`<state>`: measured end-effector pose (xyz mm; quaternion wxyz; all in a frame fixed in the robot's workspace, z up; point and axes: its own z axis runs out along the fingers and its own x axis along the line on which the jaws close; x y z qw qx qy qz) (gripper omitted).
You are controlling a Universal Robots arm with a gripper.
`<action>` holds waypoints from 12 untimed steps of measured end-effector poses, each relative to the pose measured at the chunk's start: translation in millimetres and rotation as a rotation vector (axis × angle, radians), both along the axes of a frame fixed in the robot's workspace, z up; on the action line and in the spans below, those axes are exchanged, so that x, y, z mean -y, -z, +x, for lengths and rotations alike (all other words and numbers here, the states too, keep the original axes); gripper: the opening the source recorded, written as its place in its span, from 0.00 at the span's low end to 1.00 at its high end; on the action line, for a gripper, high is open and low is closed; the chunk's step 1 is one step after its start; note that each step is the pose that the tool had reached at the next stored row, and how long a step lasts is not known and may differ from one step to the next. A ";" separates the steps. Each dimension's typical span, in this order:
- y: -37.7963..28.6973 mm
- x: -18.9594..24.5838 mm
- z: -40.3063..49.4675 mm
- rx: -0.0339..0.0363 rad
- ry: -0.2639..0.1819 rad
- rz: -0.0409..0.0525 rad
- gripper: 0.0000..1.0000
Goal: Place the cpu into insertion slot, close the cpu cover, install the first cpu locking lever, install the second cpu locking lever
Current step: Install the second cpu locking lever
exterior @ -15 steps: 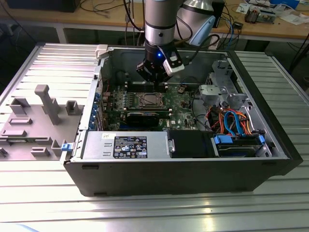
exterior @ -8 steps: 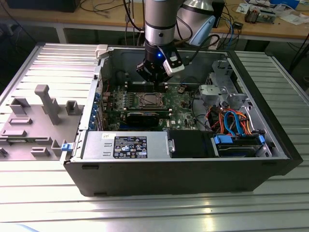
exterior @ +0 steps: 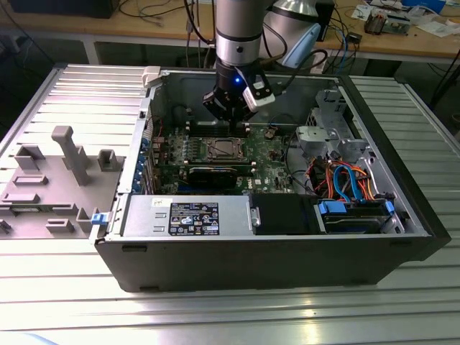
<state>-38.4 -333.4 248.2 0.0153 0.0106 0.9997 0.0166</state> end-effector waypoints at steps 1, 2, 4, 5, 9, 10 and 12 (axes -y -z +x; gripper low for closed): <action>-0.5 0.0 0.0 0.0000 0.000 0.0001 0.11; -0.8 0.0 0.0 0.0001 0.000 0.0002 0.11; -0.8 0.0 0.0 0.0001 0.000 0.0002 0.11; -0.9 0.0 0.0 0.0000 0.000 0.0001 0.11; -1.0 0.3 0.0 -0.0001 0.000 -0.0002 0.11; -1.0 0.6 0.0 0.0000 0.000 0.0000 0.11; -1.0 1.3 0.0 -0.0001 0.000 0.0000 0.11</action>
